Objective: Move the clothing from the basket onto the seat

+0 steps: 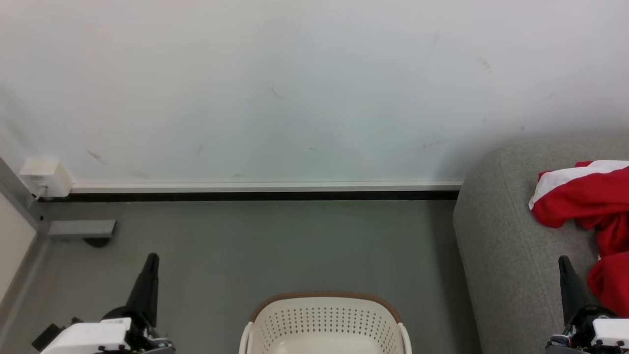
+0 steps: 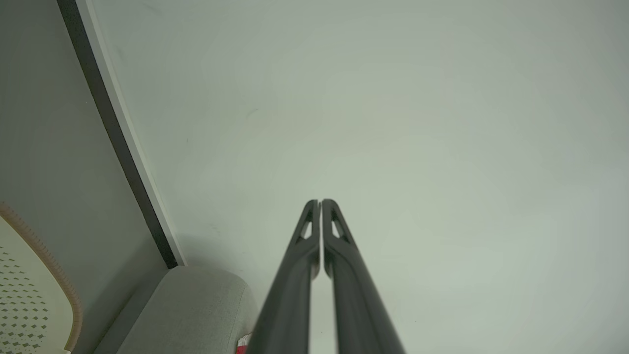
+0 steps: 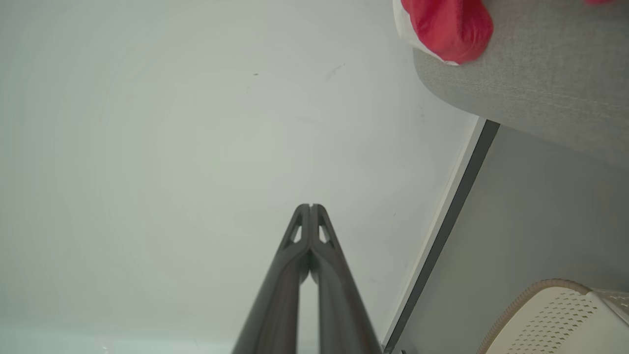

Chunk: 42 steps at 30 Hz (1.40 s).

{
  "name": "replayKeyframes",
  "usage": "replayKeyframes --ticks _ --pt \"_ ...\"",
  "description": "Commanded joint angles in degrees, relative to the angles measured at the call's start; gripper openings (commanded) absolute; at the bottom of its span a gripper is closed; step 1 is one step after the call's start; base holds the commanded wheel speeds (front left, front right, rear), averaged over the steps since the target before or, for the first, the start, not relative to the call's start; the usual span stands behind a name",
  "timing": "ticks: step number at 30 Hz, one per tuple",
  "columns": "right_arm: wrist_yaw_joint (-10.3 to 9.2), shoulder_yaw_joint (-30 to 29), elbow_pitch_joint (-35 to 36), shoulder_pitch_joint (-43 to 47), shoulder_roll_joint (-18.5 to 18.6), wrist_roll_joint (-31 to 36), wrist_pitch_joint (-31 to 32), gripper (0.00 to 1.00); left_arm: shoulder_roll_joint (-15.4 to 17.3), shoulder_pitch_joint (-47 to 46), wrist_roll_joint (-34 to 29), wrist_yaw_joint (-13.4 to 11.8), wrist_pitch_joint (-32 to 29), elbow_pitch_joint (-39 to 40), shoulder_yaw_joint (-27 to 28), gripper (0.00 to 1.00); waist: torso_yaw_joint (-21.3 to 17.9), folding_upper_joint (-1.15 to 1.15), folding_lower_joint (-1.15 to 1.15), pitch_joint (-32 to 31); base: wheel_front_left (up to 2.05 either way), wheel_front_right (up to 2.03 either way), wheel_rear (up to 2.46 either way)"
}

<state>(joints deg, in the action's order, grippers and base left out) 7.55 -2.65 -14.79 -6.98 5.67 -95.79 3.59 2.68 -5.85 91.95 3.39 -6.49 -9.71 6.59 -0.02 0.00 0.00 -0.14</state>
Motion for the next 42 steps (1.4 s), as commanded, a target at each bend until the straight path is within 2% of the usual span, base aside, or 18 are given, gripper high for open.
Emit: replayKeyframes --ticks 1,42 --pt "-0.12 0.03 0.28 -0.38 0.58 -0.27 -0.16 0.00 0.38 -0.37 0.76 -0.18 -0.23 0.13 0.15 0.00 0.00 0.00 0.00 0.00 0.00 0.00 0.00" --pt "-0.12 2.08 0.56 -0.17 2.05 -2.24 -1.82 0.00 0.38 -0.36 0.77 -0.18 -0.23 0.15 0.15 0.00 0.00 0.00 0.00 0.01 0.00 0.00 0.00"
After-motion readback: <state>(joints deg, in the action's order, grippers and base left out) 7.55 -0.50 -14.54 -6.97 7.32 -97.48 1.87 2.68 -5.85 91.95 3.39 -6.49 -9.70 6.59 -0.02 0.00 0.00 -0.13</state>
